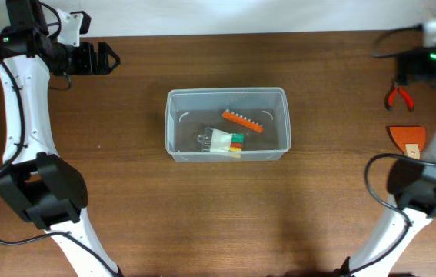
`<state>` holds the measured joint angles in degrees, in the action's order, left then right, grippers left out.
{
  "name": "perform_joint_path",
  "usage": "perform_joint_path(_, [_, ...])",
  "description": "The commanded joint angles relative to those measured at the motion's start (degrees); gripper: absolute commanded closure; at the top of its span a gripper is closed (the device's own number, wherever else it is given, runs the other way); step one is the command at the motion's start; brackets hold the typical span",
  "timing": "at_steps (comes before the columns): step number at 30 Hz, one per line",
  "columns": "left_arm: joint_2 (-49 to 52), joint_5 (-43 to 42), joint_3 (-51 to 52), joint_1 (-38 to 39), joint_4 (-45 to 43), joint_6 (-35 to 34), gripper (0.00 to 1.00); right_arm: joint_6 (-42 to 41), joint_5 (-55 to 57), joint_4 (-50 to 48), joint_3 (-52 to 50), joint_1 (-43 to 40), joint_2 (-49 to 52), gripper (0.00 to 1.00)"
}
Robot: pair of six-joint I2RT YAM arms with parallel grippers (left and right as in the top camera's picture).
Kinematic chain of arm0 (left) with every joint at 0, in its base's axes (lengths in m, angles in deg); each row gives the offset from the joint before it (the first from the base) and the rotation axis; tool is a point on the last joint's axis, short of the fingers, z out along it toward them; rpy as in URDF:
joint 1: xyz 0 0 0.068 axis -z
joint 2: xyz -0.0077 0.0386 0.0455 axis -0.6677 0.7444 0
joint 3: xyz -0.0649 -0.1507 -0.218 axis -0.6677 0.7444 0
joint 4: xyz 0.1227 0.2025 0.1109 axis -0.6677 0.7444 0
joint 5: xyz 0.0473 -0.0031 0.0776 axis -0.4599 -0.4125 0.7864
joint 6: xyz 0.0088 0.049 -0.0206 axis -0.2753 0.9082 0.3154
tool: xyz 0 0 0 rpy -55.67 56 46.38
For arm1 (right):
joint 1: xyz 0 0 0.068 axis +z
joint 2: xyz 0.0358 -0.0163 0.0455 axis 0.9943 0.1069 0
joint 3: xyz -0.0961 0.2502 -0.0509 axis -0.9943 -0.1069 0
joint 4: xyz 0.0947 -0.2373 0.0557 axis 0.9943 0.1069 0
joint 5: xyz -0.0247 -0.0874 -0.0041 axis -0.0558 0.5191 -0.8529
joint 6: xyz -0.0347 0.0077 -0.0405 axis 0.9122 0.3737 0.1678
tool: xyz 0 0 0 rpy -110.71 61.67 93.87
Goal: Pack container
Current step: 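Withdraw the right gripper up and right toward the pliers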
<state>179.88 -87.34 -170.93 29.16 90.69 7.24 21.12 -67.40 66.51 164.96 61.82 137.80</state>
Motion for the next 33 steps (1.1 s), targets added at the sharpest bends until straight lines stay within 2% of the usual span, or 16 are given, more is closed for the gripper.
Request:
perform_joint_path(1, [-0.04, 0.02, -0.94, -0.17, -0.09, -0.52, 0.01, 2.43, -6.88, 0.26, -3.98, -5.09, -2.38, 0.01])
perform_joint_path(3, [-0.04, 0.02, -0.94, -0.17, -0.09, -0.52, 0.01, 4.72, -13.68, -0.90, -7.37, -7.58, -2.36, 0.01])
perform_joint_path(7, [-0.04, 0.02, -0.94, -0.20, -0.09, -0.52, 0.01, 3.50, -13.33, -6.19, -11.69, -8.33, -2.23, 0.01])
perform_joint_path(8, [-0.04, 0.02, -0.94, -0.20, -0.09, -0.52, 0.01, 0.98, -12.66, -8.09, -12.28, -7.85, -2.08, 0.01])
perform_joint_path(11, [-0.04, 0.02, -0.94, -0.17, -0.09, -0.52, 0.01, -15.43, -6.97, -13.27, -12.41, -6.01, -1.49, 0.01])
perform_joint_path(13, [-0.04, 0.02, -0.94, -0.20, -0.09, -0.52, 0.01, -20.37, -7.58, -15.98, -12.41, -4.44, -1.07, 0.01])
perform_joint_path(21, [-0.04, 0.02, -0.94, -0.20, -0.09, -0.52, 0.01, -19.58, -8.81, -16.59, -12.44, 3.04, -0.72, 0.01])
perform_joint_path(24, [-0.04, 0.02, -0.94, -0.17, -0.09, -0.52, 0.01, -19.67, -8.72, -20.06, -12.44, 5.09, -0.63, 0.01])
perform_joint_path(27, [-0.04, 0.02, -0.94, -0.20, -0.09, -0.52, 0.01, -26.56, -1.57, -24.70, -12.44, 6.88, -0.63, 0.01])
perform_joint_path(33, [-0.04, 0.02, -0.94, -0.17, -0.09, -0.52, 0.01, -29.49, -4.22, -30.42, -12.41, 6.88, 0.13, 0.01])
